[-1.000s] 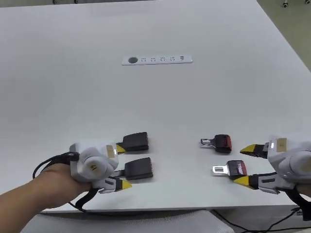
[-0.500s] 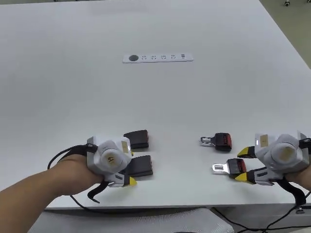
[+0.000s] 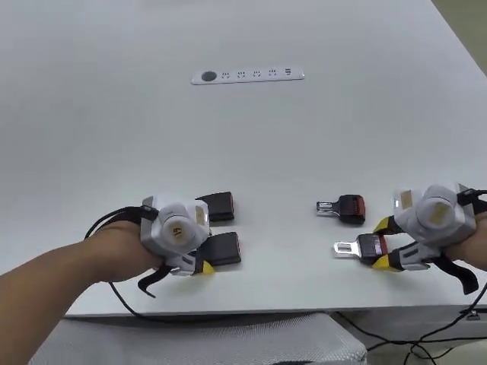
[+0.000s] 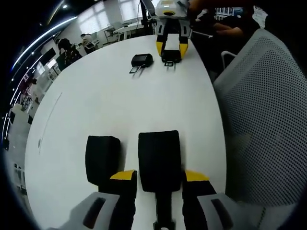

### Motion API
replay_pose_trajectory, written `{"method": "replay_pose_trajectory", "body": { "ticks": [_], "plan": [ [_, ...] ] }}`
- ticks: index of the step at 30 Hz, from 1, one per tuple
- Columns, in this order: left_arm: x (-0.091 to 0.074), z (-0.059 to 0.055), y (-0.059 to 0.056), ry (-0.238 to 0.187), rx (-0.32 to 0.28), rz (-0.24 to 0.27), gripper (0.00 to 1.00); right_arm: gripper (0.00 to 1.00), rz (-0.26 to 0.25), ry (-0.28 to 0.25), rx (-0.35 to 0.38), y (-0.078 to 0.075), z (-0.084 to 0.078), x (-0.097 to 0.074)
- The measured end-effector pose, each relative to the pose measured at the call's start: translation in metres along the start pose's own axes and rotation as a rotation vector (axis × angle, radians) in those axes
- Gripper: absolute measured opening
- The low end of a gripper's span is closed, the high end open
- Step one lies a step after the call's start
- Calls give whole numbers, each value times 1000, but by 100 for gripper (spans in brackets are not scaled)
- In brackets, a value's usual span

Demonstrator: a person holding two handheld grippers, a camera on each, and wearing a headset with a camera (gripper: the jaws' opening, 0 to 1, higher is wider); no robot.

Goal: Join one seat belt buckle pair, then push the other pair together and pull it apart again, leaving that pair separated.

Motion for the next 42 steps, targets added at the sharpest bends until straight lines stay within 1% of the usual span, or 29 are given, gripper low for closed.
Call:
{"method": "replay_pose_trajectory", "body": {
  "ticks": [2,3,5,9,13,16,22,26,32,37,42],
  "plan": [
    [0,2,-3,9,22,-23,34,35,10,0,-6,2,0,0],
    [0,3,-2,9,31,-19,34,35,15,1,-7,2,-1,-1],
    [1,4,-2,15,27,-30,33,35,25,2,-11,2,0,-1],
    [1,4,-3,21,49,-45,33,34,37,0,-12,2,-1,-2],
    [0,4,-3,29,52,-58,33,34,37,-1,-15,2,-2,-1],
    [1,4,-3,31,59,-67,33,34,36,-4,-35,3,-1,0],
    [1,2,-2,34,40,-82,33,34,46,13,-54,1,2,2],
    [1,2,-2,43,38,-90,33,34,49,14,-49,0,3,2],
    [0,2,-2,25,38,-99,33,34,49,10,-45,0,3,2],
    [0,2,-2,34,33,-100,33,34,50,18,-46,1,5,4],
    [2,-1,-1,29,26,-97,33,34,47,19,-36,1,6,4]
  ]
}}
Point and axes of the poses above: the centre of the closed fingertips' face, and the gripper's own axes: x roughly forward along the fingers, y roughly to its left, z roughly out of its top, the point moved 4 cm from there along -x, roughly backward along the fingers, and after that the axes turned 6 degrees about x, right-handed, at the moved point
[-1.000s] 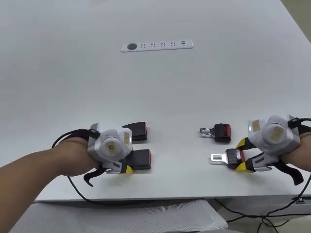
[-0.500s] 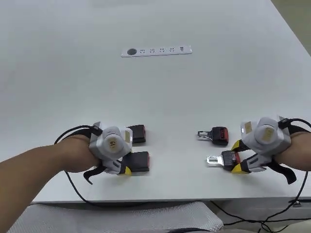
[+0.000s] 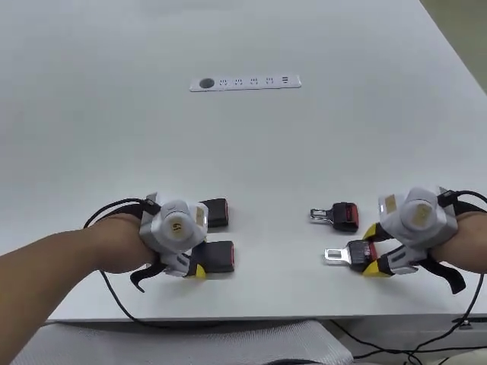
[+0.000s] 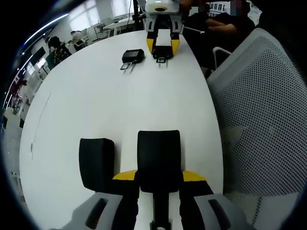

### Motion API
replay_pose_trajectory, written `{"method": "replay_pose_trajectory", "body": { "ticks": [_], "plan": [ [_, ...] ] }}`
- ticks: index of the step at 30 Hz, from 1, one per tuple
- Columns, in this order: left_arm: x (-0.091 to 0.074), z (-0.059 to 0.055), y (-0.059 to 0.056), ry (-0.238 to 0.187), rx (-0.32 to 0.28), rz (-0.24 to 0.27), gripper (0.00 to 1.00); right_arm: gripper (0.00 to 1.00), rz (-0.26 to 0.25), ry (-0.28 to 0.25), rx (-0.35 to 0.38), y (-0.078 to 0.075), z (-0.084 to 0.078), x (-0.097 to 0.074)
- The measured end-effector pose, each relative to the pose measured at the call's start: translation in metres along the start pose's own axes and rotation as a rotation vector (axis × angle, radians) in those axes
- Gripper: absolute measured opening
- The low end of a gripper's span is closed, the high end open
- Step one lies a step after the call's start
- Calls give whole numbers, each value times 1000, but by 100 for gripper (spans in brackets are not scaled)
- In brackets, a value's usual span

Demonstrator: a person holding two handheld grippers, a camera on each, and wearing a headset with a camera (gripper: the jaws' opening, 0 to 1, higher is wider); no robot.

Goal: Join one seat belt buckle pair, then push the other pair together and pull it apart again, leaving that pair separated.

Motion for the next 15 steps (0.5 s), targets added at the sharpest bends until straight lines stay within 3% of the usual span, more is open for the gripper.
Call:
{"method": "replay_pose_trajectory", "body": {
  "ticks": [6,15],
  "plan": [
    [1,-1,1,1,-6,2,33,34,-14,2,3,0,1,2],
    [2,-2,1,2,-8,8,33,34,-27,-35,15,8,19,11]
  ]
}}
Point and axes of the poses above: the centre of the closed fingertips' face, and the gripper's own axes: x roughly forward along the fingers, y roughly to its left, z roughly out of its top, the point moved 4 cm from there along -x, roughly backward along the fingers, and after that the axes turned 6 degrees about x, right-handed, at the moved point
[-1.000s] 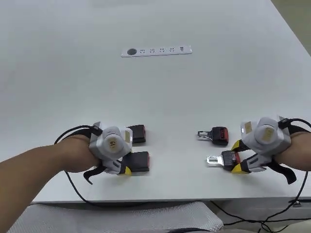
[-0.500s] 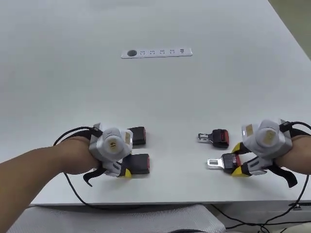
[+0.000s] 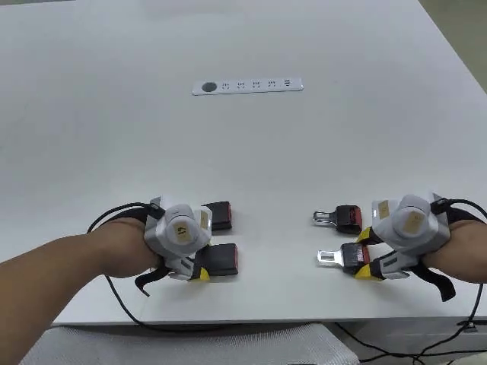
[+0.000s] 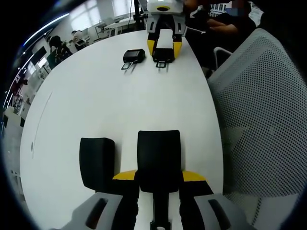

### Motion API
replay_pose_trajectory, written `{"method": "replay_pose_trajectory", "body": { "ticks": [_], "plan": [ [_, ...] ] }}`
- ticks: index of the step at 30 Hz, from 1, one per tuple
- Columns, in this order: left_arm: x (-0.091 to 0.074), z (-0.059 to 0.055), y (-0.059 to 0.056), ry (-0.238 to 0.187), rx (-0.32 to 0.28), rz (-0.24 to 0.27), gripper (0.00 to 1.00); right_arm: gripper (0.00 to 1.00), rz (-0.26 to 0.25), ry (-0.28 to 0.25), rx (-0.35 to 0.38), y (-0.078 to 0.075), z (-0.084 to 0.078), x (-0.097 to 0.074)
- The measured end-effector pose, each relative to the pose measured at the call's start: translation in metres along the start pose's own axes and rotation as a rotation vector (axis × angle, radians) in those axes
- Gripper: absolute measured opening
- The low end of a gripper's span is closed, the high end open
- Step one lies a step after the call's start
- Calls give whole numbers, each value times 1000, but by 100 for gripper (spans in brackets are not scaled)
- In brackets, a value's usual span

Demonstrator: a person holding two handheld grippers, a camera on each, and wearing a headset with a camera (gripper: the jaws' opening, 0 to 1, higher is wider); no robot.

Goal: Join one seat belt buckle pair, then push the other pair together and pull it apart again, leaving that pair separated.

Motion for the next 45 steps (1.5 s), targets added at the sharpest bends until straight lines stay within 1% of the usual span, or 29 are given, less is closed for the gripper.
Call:
{"method": "replay_pose_trajectory", "body": {
  "ticks": [5,9,11,16,19,23,27,31,37,40,45],
  "plan": [
    [0,1,0,6,-3,-4,33,34,-7,-31,3,6,13,8],
    [1,2,0,15,-3,-6,33,34,-8,-63,17,13,28,15],
    [1,3,-1,13,1,-5,33,34,-6,-71,16,15,34,18],
    [0,3,-1,6,2,5,33,34,-6,-111,20,23,53,28],
    [0,4,0,9,0,6,33,34,-17,-137,30,27,68,35],
    [0,4,1,15,1,1,33,34,-16,-150,29,33,87,44],
    [-1,4,1,24,-1,1,33,34,-13,-147,18,36,98,49],
    [-1,5,2,24,3,0,33,34,-15,-142,17,34,106,52],
    [-2,5,2,29,5,-3,33,34,-9,-126,0,34,112,55],
    [-2,6,2,33,7,-4,33,34,-5,-126,-16,36,114,56],
    [-2,6,2,33,8,-4,33,34,-20,-123,-57,36,116,56]
  ]
}}
Point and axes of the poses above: the centre of the closed fingertips' face, and the gripper's own axes: x roughly forward along the fingers, y roughly to its left, z roughly out of its top, the point moved 4 cm from there along -x, roughly backward along the fingers, and after that the axes turned 6 degrees about x, right-handed, at the moved point
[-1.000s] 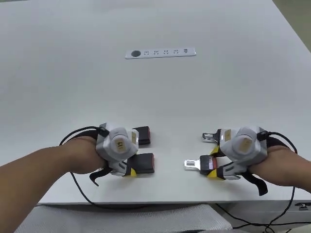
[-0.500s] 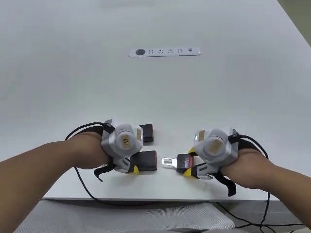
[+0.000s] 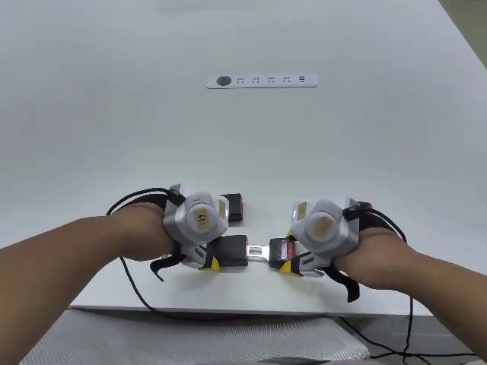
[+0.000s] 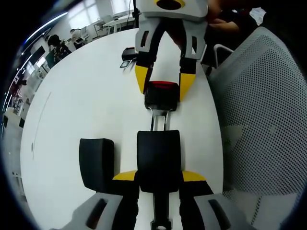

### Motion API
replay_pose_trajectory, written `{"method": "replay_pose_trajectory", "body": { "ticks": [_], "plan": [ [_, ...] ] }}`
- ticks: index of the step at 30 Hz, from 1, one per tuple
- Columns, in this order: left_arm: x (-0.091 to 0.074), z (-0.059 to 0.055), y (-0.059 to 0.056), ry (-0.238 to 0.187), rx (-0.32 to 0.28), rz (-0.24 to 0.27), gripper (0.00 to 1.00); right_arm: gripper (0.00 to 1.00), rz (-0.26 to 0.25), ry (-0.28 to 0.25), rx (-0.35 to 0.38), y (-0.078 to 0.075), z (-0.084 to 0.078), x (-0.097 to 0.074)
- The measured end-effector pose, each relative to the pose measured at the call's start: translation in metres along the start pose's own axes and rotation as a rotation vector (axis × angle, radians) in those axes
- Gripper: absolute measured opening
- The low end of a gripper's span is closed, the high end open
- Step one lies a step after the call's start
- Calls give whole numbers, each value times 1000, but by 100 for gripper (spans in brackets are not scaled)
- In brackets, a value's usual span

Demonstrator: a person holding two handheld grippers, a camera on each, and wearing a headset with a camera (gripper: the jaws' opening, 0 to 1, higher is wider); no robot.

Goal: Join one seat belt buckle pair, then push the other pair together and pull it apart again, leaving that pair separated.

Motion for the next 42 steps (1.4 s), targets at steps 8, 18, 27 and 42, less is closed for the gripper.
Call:
{"method": "replay_pose_trajectory", "body": {
  "ticks": [8,18,27,42],
  "plan": [
    [0,0,1,2,18,-12,33,33,16,-5,-26,1,9,5],
    [1,0,1,10,26,-28,32,31,36,-5,-25,0,12,8],
    [2,-2,0,11,31,-35,32,31,37,9,-33,3,18,11],
    [0,-4,-2,-18,34,-24,31,30,45,-15,-13,9,30,16]
  ]
}}
Point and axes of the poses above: the centre of the closed fingertips' face, and the gripper's own axes: x roughly forward along the fingers, y roughly to its left, z roughly out of its top, the point moved 4 cm from there along -x, roughly backward along the fingers, and after that the axes turned 6 degrees about x, right-handed, at the moved point
